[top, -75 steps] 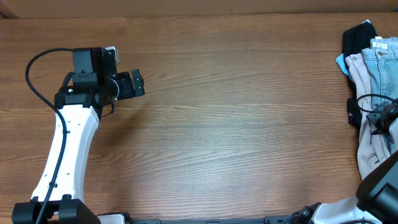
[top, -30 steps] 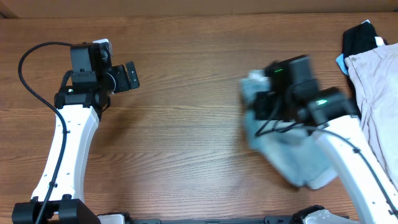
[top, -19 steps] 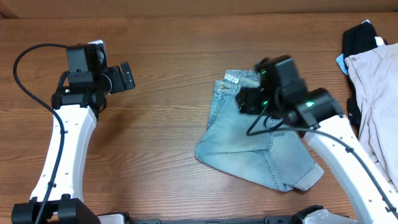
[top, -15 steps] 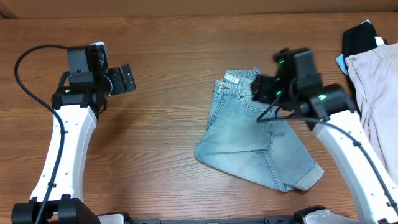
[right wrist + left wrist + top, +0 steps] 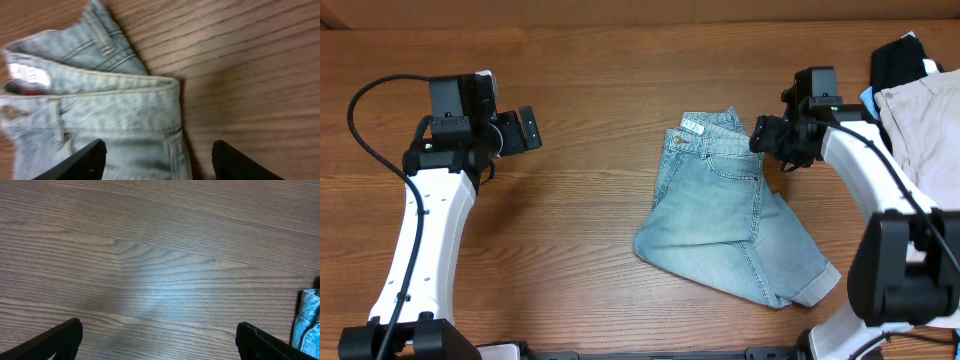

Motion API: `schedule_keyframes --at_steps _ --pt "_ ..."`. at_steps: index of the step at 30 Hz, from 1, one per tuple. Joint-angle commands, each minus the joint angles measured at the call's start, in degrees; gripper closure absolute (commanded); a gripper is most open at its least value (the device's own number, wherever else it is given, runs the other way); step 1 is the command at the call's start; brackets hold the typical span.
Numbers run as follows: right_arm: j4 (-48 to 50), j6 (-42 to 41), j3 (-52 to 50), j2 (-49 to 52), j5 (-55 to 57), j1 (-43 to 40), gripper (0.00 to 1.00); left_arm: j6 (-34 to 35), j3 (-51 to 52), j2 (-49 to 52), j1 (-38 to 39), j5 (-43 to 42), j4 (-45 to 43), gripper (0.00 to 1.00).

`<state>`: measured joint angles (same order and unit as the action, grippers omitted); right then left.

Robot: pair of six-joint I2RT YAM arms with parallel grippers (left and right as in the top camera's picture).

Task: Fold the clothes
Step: 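Pull the jeans left and drop them on the table center, then grasp the jeans waistband with the right gripper and spread them leftward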

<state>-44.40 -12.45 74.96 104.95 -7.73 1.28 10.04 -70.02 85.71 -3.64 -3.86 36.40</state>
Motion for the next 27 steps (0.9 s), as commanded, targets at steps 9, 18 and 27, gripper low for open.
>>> schedule_keyframes --at_steps 9,18,27 --pt "4.8 2.1 0.0 8.2 -2.0 0.1 0.44 -2.8 -1.0 -0.7 -0.1 -0.4 -0.3 0.0" --pt "6.9 1.1 0.0 8.3 -2.5 0.1 0.89 -2.8 -1.0 -0.7 -0.1 -0.4 -2.0 0.0" --pt "2.4 -0.9 6.7 1.3 -15.0 0.9 0.96 -2.8 -6.5 -0.8 -2.2 -0.4 -5.0 0.0"
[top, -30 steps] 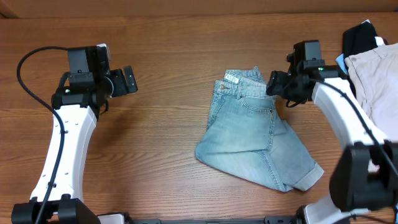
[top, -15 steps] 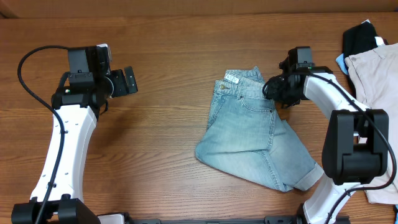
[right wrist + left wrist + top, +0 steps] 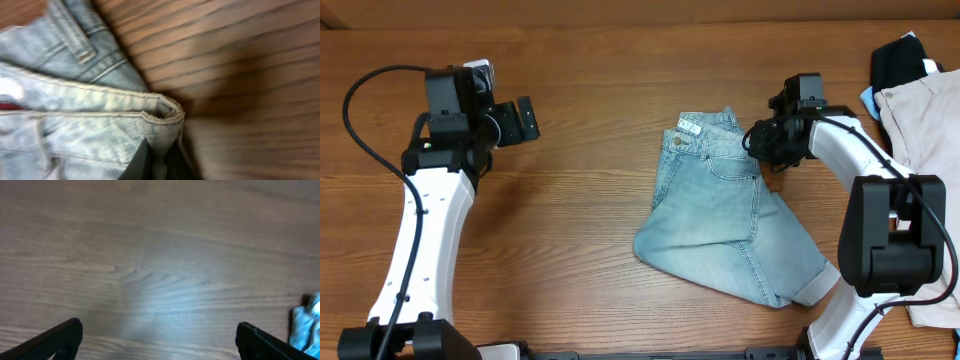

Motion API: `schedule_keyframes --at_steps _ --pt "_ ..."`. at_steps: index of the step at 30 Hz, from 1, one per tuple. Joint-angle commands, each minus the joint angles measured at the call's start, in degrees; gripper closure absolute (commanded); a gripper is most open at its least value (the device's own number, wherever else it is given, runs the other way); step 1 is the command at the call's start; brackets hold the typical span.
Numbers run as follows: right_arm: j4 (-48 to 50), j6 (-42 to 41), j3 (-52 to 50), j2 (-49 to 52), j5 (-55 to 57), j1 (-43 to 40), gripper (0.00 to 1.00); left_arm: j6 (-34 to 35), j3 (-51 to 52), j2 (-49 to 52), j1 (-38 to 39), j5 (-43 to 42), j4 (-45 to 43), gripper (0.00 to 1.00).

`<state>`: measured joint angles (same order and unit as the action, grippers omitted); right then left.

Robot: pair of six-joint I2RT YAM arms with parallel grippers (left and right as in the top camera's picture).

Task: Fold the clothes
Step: 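Grasp the jeans waistband with the right gripper and spread them leftward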

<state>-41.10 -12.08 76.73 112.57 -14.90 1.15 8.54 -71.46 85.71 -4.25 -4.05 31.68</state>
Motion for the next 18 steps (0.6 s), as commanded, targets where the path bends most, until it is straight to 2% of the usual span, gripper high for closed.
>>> schedule_keyframes --at_steps 1,8,13,18 --pt "-2.1 -1.2 6.5 -7.5 -8.8 1.8 0.96 -1.3 -6.8 -0.8 -2.3 -0.2 -0.1 0.0" --pt "-7.0 -3.7 14.2 -12.7 -12.2 13.3 0.96 -1.3 -15.1 -0.8 -7.6 -0.2 0.8 0.0" --pt "-4.2 -9.4 14.8 -12.8 -13.3 27.5 0.96 -1.4 -15.7 -0.7 -11.9 0.1 -0.5 0.0" --pt "1.9 -11.8 14.8 -12.6 -13.2 42.9 0.96 -5.4 -15.7 -0.4 -14.9 0.2 -0.5 0.0"
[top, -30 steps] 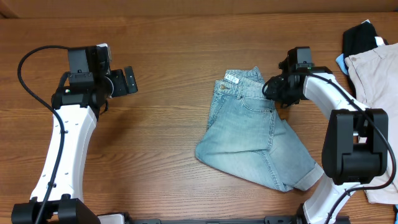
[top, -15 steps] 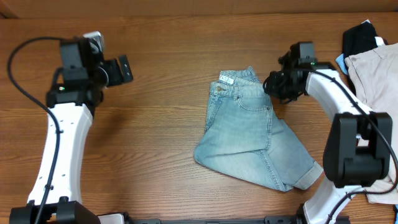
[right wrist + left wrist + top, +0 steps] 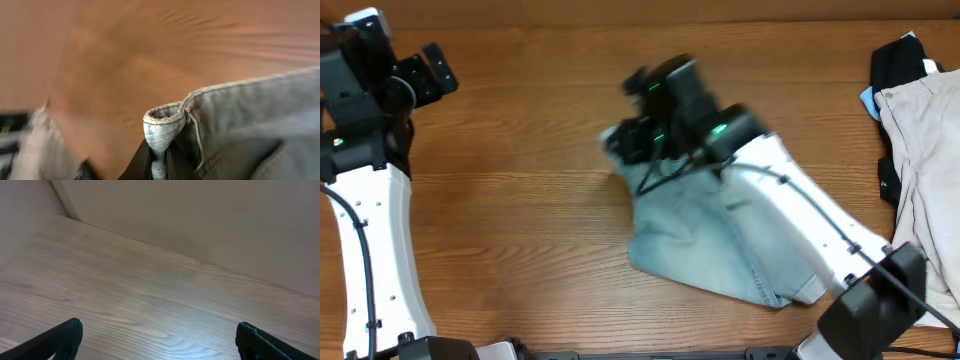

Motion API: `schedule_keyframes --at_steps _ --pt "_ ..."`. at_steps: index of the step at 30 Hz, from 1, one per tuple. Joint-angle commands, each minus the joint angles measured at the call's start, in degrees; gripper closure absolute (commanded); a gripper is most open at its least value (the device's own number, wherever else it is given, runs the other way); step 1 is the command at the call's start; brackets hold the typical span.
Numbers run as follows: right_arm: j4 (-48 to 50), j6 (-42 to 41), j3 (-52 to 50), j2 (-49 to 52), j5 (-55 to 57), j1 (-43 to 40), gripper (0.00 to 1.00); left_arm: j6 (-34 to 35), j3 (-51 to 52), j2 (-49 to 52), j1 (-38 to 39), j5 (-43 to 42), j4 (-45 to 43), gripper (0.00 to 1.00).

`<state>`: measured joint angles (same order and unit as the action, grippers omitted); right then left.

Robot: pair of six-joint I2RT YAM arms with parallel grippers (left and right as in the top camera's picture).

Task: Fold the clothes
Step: 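Grasp the jeans waistband with the right gripper and spread them leftward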

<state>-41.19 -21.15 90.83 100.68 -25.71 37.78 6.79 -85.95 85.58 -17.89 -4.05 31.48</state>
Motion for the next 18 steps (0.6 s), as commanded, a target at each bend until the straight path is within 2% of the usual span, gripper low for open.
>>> schedule_keyframes --at_steps 1,3,4,6,11,18 --pt "3.2 -2.7 0.7 -0.7 -1.9 9.2 0.96 -4.5 -1.2 -0.2 -1.7 0.2 -0.3 0.0" --pt "4.8 -2.7 0.7 -0.7 -1.4 13.9 0.95 -5.1 -1.2 0.1 -2.2 0.2 -0.3 0.0" --pt "5.4 -2.4 0.7 -0.7 -1.4 16.3 0.9 -5.1 -1.2 0.3 -2.4 0.2 -0.3 0.0" --pt "5.8 1.0 0.8 -0.7 -1.4 20.3 0.65 -5.1 -1.2 1.0 -2.4 0.2 -0.3 0.0" --pt "1.8 2.0 0.8 -2.3 0.0 19.9 0.27 -5.1 -1.2 2.1 -2.3 -0.7 0.0 0.0" --pt "-8.7 -0.2 0.8 -6.3 11.0 8.2 0.14 -5.1 -1.2 3.5 -2.3 -6.5 2.6 0.0"
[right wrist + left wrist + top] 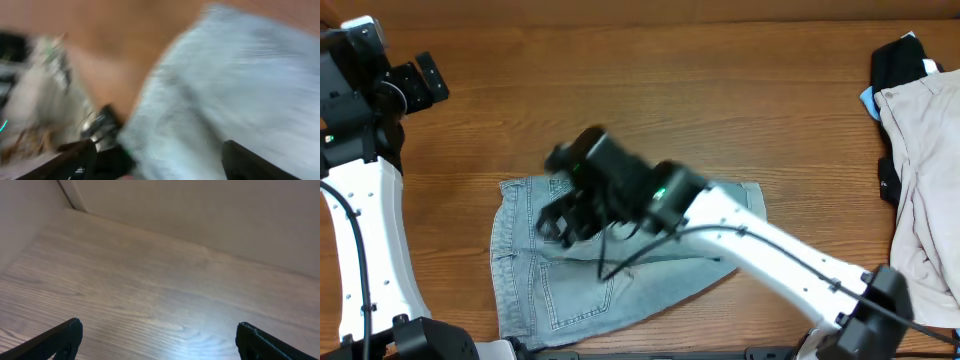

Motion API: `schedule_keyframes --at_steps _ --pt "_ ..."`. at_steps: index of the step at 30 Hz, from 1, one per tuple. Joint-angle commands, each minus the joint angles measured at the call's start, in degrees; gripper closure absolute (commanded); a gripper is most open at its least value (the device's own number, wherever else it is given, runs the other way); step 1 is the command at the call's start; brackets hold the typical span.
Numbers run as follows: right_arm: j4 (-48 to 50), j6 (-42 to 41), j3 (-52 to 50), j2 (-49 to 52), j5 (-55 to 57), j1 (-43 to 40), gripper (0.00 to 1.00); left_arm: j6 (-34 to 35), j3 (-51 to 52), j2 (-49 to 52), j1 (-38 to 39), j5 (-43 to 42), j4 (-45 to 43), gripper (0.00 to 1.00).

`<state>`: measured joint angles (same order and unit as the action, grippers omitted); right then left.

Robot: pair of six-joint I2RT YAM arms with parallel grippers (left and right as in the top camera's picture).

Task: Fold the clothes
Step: 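Grasp the jeans waistband with the right gripper and spread them leftward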

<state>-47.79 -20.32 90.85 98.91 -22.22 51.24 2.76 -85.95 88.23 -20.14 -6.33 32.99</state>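
The light-blue denim shorts [545, 290] lie spread out flat at the front left of the wooden table [720, 90], reaching from the left to about the middle. My right gripper [558, 212] hangs over their upper left part, blurred by motion. In the right wrist view the right gripper [160, 162] is open, with pale denim [225, 90] under it and nothing between the fingers. My left gripper [420, 80] is raised at the far left back, open [157, 342] over bare wood.
A pile of other clothes lies at the right edge: a beige garment [920, 150] and a black one [898, 55]. The right arm [790, 260] stretches across the front of the table, over the shorts.
My right gripper was shut on the shorts' waistband near the table's middle. Now it is open further left and nearer the front, and the shorts lie spread flat there. The left arm has hardly moved.
The shorts lay folded at the middle with my right gripper open at the waistband's right corner. Then it was shut on that corner. Then it held the waistband further left, and the left arm had drawn back. Now the shorts lie opened out at the left front.
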Motion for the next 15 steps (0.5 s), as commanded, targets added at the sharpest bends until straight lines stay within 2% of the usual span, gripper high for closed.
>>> schedule_keyframes --at_steps 1,8,15 --pt "-3.7 -1.0 0.8 -4.8 9.3 -7.3 0.13 -1.1 -1.2 1.2 0.1 -5.3 2.1 0.0" --pt "-13.7 -0.9 0.3 -4.9 15.8 -22.9 0.0 -2.5 -1.2 5.6 3.7 -6.8 14.3 0.0" --pt "-16.9 1.1 0.2 -4.9 16.2 -33.2 0.0 -3.0 -1.2 12.8 5.9 -6.1 22.8 0.0"
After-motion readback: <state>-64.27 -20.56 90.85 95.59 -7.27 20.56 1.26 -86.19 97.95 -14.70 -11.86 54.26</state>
